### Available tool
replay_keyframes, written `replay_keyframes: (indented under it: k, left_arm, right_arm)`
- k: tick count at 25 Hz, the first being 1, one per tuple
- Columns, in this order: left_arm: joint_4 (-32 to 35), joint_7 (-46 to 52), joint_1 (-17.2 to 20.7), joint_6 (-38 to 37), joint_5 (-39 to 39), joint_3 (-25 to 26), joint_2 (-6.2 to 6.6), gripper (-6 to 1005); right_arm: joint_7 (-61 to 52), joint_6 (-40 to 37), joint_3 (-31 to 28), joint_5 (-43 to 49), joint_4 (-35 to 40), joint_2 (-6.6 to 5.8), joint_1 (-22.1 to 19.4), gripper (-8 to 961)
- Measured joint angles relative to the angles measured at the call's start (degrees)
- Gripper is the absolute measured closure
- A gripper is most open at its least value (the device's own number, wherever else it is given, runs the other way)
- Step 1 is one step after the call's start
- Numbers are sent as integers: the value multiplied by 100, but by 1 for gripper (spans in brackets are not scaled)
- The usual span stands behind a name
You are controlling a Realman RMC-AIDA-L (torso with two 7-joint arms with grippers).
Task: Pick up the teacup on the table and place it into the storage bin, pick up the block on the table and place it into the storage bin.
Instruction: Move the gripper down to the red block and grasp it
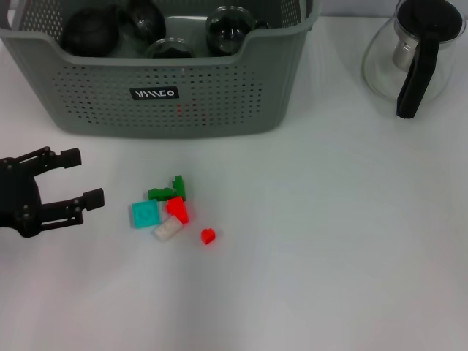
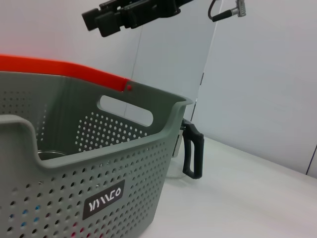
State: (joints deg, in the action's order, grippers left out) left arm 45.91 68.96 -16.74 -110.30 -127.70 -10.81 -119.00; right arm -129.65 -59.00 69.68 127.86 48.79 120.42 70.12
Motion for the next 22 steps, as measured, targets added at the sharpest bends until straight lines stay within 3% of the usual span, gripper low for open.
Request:
replay_keyframes:
  k: [3, 7, 12, 16, 22]
  left_arm:
    - [24, 3, 1, -17, -1, -6, 0, 138]
    - [31, 3, 4, -22, -2, -31, 5, 138]
    - [31, -4, -15, -12, -9, -35, 8, 137]
    - [14, -4, -38, 27, -10, -35, 8, 137]
    - [-1, -4, -54, 66, 11, -5, 9, 137]
  right_arm:
    - [423, -447, -5, -481, 552, -10, -356, 359]
    - [1160, -1862, -52, -1147, 1511, -42, -1108, 259]
    - [1267, -3130, 110, -1166, 2349, -28, -1969, 128]
    - [1233, -3274, 614, -1166, 2377, -1, -2506, 6]
    - [1286, -2376, 1934, -1152, 1880, 6, -2855, 6]
